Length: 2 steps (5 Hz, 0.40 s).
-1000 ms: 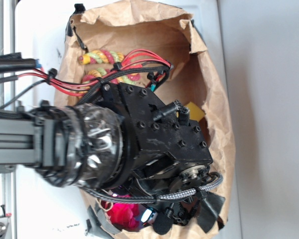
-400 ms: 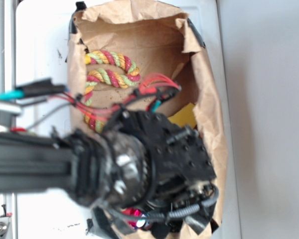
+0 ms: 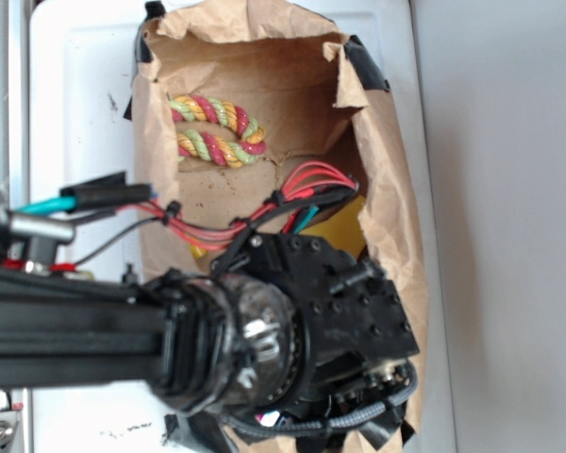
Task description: Grab the red paper.
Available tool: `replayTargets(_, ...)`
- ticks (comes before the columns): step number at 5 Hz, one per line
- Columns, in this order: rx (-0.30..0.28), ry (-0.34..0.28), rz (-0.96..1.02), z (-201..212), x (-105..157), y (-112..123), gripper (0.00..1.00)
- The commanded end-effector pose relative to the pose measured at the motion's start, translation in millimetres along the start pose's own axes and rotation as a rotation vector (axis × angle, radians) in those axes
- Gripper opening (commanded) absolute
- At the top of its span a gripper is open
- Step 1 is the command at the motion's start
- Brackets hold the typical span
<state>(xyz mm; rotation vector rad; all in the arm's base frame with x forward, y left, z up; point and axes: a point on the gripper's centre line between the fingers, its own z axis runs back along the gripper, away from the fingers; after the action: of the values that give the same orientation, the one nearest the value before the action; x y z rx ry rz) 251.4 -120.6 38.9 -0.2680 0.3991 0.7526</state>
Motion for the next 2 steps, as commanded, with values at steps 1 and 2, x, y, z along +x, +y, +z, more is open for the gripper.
replayTargets(1, -0.043, -0.051, -0.029, 13.3, -16.0, -3.2, 0.00)
replayTargets(2, -0.052, -0.067, -0.009, 17.8, -11.6, -0.1, 0.00)
